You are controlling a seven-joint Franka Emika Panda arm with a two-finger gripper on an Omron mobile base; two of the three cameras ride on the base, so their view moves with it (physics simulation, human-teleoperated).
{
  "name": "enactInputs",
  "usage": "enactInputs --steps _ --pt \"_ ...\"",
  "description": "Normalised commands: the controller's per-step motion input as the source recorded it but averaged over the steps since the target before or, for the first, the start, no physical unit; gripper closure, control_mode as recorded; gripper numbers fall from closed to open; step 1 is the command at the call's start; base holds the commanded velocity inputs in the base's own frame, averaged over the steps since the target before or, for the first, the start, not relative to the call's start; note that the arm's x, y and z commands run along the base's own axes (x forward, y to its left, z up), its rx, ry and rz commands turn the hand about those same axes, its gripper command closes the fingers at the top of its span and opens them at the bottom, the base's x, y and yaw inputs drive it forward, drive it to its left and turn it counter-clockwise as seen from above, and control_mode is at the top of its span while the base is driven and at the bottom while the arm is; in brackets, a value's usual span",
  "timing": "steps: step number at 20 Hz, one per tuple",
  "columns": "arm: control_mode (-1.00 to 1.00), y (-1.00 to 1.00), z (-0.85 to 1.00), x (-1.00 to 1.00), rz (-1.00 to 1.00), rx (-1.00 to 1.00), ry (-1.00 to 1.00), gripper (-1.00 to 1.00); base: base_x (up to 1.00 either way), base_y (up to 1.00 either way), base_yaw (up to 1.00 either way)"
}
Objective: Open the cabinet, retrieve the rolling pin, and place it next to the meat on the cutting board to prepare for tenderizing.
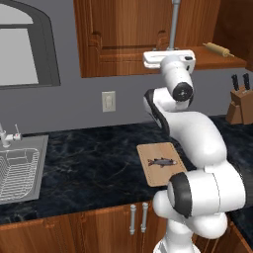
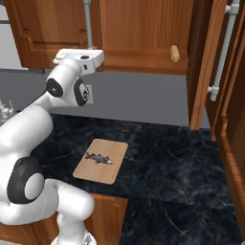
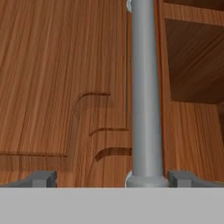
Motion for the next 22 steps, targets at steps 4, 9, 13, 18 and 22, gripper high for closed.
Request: enactInputs --steps 4,9,13,18,22 --pt "-1.00 -0.03 0.00 0.48 0.00 0.00 0.00 -1.00 0.00 0.00 0.00" --pt "-1.00 -0.14 0.00 0.43 0.02 0.00 -0.01 -1.00 0.00 0.00 0.00" --pt "-1.00 -0.36 -0.01 0.20 0.15 0.00 -0.06 -1.00 0.00 0.00 0.00" --pt "-1.00 -0.38 -0.02 0.08 0.22 0.02 -0.05 -1.00 0.00 0.00 0.00" --pt "-1.00 -0.27 0.00 0.00 0.14 0.01 -0.05 -1.00 0.00 0.00 0.00"
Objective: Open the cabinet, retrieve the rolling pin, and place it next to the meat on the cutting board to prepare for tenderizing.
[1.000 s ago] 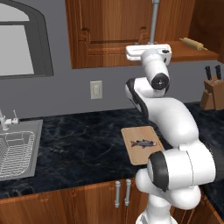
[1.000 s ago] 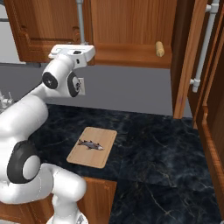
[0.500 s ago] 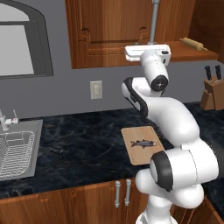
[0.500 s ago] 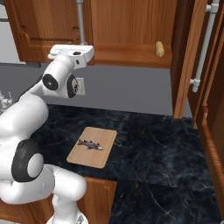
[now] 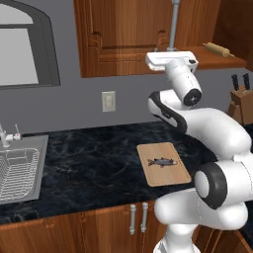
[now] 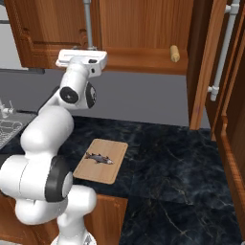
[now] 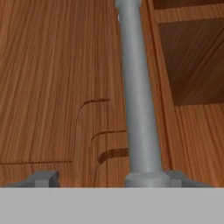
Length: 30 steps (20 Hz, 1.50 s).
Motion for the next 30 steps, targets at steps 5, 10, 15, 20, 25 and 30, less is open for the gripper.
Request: enactInputs --steps 5,10,15,20,25,30 --pt "-1.00 -0.08 0.00 0.21 0.02 0.00 -0.03 -1.00 0.00 0.00 0.00" --pt "-1.00 0.00 0.00 0.48 -0.01 0.00 0.00 -1.00 0.00 0.00 0.00" --pt "-1.00 0.03 0.00 0.38 -0.01 0.00 0.00 1.00 0.00 0.00 0.00" --pt "-1.00 0.09 0.00 0.44 0.00 0.00 0.00 1.00 0.00 0.00 0.00" --pt "-1.00 0.00 0.00 0.08 -0.01 0.00 0.03 1.00 0.00 0.00 0.00" --pt "-1.00 0.12 0.00 -0.27 -0.03 0.00 0.00 1.00 0.00 0.00 0.00"
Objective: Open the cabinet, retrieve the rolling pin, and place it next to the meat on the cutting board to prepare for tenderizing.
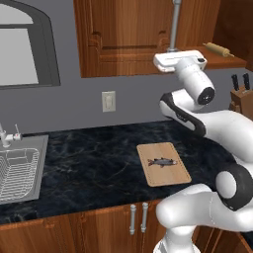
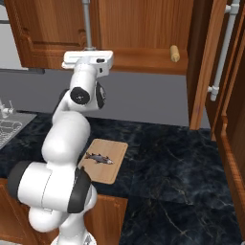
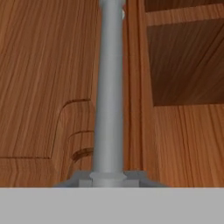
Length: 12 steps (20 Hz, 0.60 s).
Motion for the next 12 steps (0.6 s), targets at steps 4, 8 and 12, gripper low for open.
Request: enactInputs --steps 4,8,12 --pt "-1.00 0.35 0.00 -0.64 -0.01 0.00 0.00 1.00 0.00 0.00 0.00" --pt "-1.00 0.48 0.00 -0.74 0.00 0.00 0.00 1.00 0.00 0.00 0.00" --pt "-1.00 0.54 0.00 -0.90 0.00 0.00 0.00 1.00 0.00 0.00 0.00"
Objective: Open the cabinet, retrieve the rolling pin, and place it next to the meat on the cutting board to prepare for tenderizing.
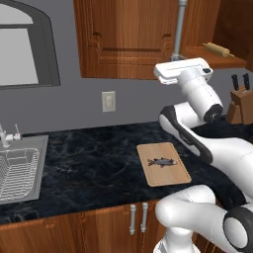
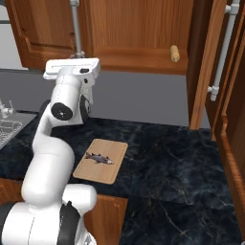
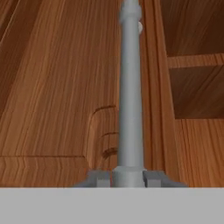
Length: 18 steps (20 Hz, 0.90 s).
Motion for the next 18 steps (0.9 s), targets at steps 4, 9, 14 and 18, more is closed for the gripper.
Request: enactInputs --steps 4,9,14,18 --pt "-1.00 0.60 0.00 -0.86 0.00 0.00 0.00 1.00 0.00 0.00 0.00" --pt "-1.00 0.49 0.00 -0.78 0.02 0.00 0.00 -1.00 0.00 0.00 0.00" --pt "-1.00 -0.15 0.04 -0.36 0.03 0.02 -0.01 -1.00 0.00 0.00 0.00" --pt "-1.00 -0.65 0.19 -0.53 0.04 0.05 0.00 -1.00 0.00 0.00 0.00"
